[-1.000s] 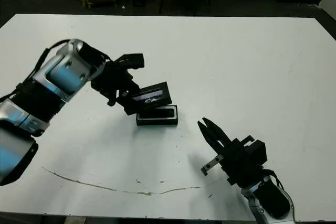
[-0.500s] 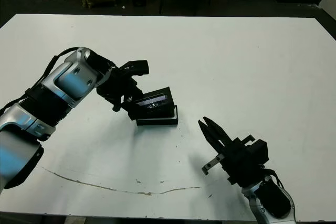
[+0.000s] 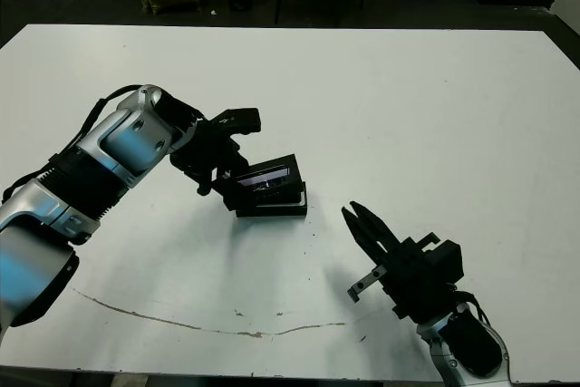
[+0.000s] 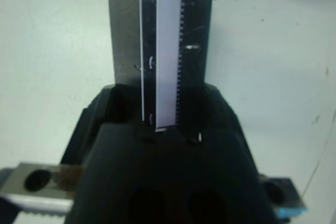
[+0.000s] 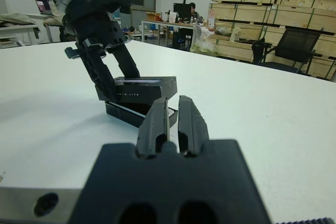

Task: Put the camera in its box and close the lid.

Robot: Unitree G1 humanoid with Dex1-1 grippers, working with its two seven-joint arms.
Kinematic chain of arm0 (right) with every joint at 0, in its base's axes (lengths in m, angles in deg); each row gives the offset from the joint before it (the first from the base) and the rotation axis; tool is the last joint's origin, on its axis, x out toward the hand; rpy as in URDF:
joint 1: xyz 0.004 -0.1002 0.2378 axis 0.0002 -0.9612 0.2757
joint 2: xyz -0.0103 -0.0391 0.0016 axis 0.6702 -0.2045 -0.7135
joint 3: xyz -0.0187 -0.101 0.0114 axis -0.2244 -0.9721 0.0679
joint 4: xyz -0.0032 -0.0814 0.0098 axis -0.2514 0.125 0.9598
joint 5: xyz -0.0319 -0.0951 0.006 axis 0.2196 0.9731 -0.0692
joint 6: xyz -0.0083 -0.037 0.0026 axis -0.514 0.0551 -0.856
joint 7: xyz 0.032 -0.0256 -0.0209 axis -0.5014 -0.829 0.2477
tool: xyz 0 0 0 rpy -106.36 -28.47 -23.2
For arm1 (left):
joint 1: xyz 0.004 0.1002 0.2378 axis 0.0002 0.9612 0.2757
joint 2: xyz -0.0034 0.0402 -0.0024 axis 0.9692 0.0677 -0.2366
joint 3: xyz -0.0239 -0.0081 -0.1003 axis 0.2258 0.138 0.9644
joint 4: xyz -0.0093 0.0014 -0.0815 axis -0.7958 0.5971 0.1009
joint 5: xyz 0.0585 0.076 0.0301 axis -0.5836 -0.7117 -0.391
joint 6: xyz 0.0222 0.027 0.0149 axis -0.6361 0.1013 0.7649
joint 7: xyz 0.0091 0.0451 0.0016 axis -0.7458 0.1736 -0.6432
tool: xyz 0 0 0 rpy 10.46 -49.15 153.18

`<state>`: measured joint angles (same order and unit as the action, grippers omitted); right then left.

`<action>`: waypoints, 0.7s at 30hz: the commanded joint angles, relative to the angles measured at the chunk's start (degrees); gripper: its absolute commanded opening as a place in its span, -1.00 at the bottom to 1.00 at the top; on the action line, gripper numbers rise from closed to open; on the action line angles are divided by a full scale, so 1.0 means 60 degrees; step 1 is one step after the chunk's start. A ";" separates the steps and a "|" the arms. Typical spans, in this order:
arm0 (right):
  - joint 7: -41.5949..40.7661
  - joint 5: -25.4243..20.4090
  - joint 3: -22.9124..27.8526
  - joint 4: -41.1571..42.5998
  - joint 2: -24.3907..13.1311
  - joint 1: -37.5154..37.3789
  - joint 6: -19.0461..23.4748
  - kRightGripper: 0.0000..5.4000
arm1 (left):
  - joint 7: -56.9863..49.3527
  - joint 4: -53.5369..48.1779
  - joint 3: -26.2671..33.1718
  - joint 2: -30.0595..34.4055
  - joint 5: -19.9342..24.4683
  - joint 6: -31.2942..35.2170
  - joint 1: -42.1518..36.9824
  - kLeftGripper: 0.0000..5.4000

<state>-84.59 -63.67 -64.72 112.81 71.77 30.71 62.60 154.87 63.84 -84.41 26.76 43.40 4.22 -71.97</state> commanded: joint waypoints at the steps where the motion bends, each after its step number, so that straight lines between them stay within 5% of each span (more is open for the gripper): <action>1: 0.0096 0.0109 0.0067 0.0047 -0.0047 -0.0161 0.0220 -1.00 | -0.0006 0.0238 -0.0067 -0.0046 -0.0072 0.0018 0.0022 -0.16; 21: 0.0020 -0.0009 0.0054 -0.0001 -0.0016 -0.0193 0.0156 -1.00 | 0.0010 0.0516 -0.0190 -0.0309 -0.0215 -0.0647 0.0182 -0.16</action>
<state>-84.19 -63.70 -64.73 113.57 71.78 29.93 63.09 155.01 66.22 -84.81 25.06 42.90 0.84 -71.97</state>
